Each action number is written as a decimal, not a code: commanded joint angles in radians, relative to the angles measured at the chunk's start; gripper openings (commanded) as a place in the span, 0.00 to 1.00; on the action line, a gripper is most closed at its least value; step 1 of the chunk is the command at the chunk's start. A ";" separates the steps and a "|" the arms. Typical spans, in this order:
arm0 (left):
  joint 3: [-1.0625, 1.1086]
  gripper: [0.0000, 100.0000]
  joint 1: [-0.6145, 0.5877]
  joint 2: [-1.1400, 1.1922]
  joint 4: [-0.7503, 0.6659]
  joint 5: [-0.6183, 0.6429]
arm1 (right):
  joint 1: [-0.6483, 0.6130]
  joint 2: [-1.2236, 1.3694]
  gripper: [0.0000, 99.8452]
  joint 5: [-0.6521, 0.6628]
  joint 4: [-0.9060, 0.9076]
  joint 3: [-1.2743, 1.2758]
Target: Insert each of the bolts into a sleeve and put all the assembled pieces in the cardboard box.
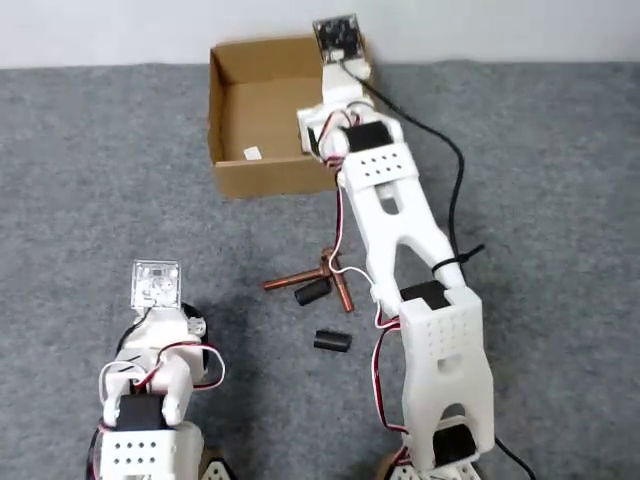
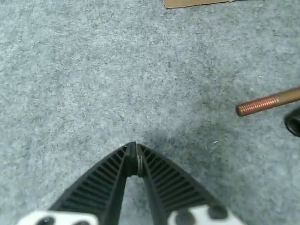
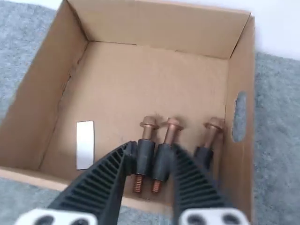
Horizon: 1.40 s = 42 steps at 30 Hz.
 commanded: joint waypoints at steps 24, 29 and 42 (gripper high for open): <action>-0.007 0.01 -0.006 -0.008 -0.029 -0.005 | -0.067 -0.082 0.01 -0.066 0.891 -0.502; -0.007 0.01 -0.006 -0.008 -0.029 -0.005 | -0.093 -0.232 0.01 0.002 0.892 -0.334; -0.007 0.01 -0.083 -0.008 -0.066 -0.005 | -0.111 -0.835 0.01 0.261 0.891 0.543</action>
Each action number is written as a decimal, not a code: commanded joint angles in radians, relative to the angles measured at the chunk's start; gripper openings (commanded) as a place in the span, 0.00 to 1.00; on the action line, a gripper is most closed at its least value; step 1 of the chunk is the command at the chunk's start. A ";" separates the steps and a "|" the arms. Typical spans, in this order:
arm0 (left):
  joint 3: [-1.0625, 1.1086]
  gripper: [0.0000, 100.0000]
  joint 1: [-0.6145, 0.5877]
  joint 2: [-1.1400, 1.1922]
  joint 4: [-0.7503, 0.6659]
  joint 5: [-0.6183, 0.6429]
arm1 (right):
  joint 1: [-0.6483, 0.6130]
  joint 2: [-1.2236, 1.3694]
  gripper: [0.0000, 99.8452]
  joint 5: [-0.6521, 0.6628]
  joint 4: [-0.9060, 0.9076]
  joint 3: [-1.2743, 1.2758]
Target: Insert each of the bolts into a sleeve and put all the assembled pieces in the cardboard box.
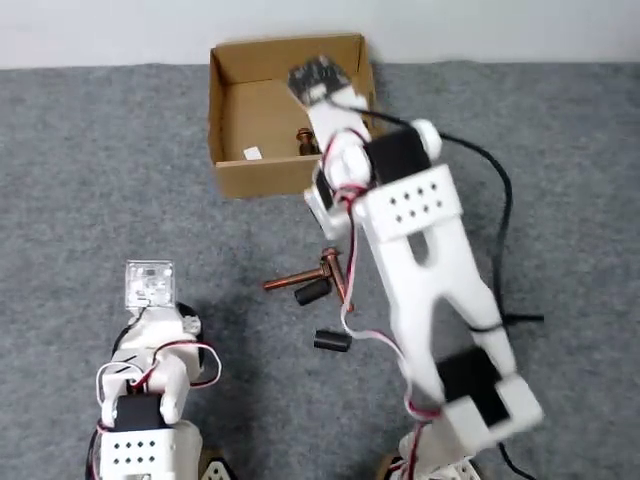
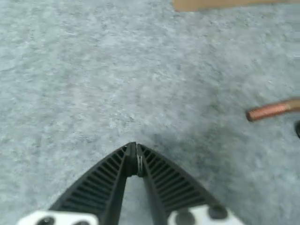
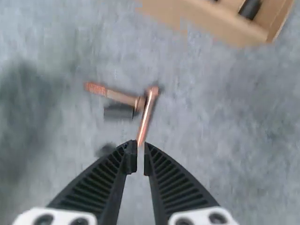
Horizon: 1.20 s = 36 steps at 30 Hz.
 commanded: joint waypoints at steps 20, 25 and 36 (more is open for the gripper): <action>-0.007 0.01 -0.031 -0.008 -0.040 -0.009 | -0.166 -0.216 0.08 0.252 -0.151 0.707; -0.007 0.01 -0.031 -0.008 -0.040 -0.009 | -0.223 -0.140 0.24 0.253 -0.189 0.706; -0.007 0.01 -0.031 -0.008 -0.041 -0.008 | -0.234 0.087 0.24 0.345 -0.331 0.704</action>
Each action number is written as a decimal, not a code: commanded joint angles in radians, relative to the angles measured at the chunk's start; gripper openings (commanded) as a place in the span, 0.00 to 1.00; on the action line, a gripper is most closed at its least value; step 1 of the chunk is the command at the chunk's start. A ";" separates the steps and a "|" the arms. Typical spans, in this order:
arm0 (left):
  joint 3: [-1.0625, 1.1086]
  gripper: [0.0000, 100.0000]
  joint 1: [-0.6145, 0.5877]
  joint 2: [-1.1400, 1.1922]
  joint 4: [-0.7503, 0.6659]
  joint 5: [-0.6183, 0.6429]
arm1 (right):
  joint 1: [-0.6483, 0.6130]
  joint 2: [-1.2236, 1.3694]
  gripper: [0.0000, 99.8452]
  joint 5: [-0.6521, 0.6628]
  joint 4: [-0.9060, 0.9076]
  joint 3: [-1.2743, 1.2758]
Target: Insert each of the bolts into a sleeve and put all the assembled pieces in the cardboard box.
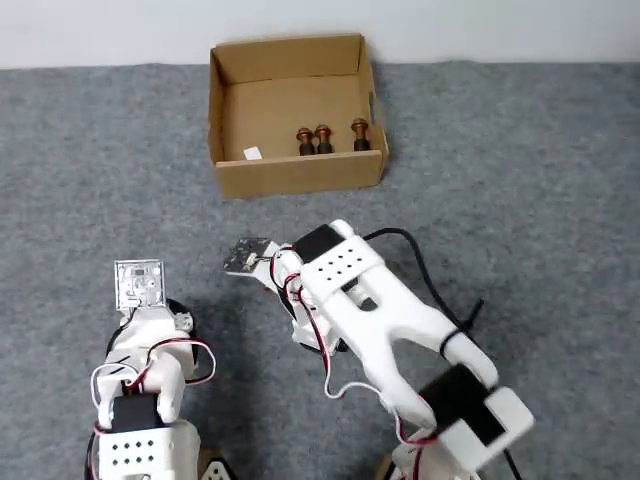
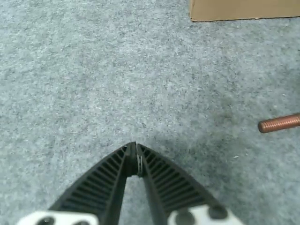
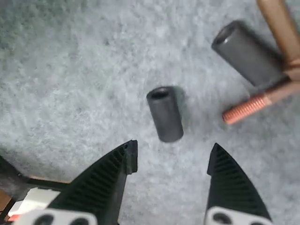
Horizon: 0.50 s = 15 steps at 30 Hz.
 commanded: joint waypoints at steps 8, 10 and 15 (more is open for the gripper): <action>-0.007 0.01 -0.006 -0.008 -0.026 -0.012 | -0.002 0.182 0.10 0.008 -0.104 -0.009; -0.007 0.01 -0.006 -0.008 -0.026 -0.012 | -0.001 0.203 0.04 0.003 -0.097 -0.017; -0.007 0.01 -0.006 -0.008 -0.026 -0.012 | 0.001 0.183 0.01 0.002 -0.039 -0.049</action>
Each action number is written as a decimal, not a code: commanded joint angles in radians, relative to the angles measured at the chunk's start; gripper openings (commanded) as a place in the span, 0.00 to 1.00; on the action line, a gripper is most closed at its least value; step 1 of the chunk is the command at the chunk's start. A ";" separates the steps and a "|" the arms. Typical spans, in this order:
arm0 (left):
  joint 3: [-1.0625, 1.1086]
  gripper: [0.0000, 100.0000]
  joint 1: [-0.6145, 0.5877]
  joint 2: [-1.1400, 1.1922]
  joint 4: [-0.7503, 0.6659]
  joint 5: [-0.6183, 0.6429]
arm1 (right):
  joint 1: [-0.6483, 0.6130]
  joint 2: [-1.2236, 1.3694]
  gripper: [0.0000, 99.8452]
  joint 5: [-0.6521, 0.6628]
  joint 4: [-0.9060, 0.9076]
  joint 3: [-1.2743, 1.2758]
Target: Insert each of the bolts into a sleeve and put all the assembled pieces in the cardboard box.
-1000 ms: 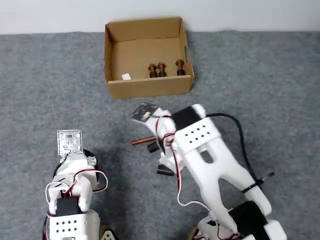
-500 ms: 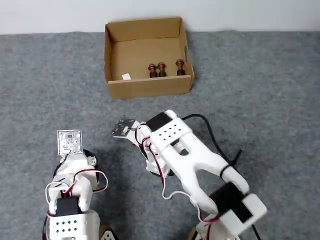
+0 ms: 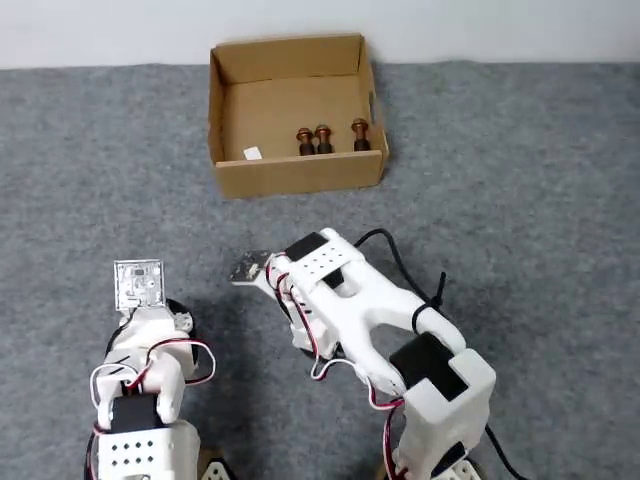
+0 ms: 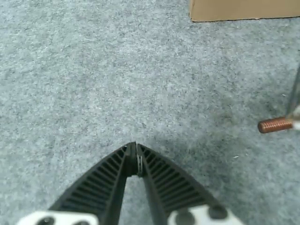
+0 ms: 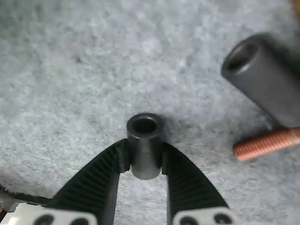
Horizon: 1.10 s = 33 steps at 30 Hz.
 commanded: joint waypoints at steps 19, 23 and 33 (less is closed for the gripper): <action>-0.070 0.01 0.025 -0.002 0.058 -0.012 | 0.275 -0.642 0.01 -0.419 0.421 -0.100; -0.117 0.01 0.086 -0.002 0.098 -0.012 | 0.395 -0.723 0.01 -0.528 0.423 -0.051; -0.400 0.01 0.178 0.003 0.279 -0.012 | 0.657 -1.032 0.01 -0.632 0.366 0.110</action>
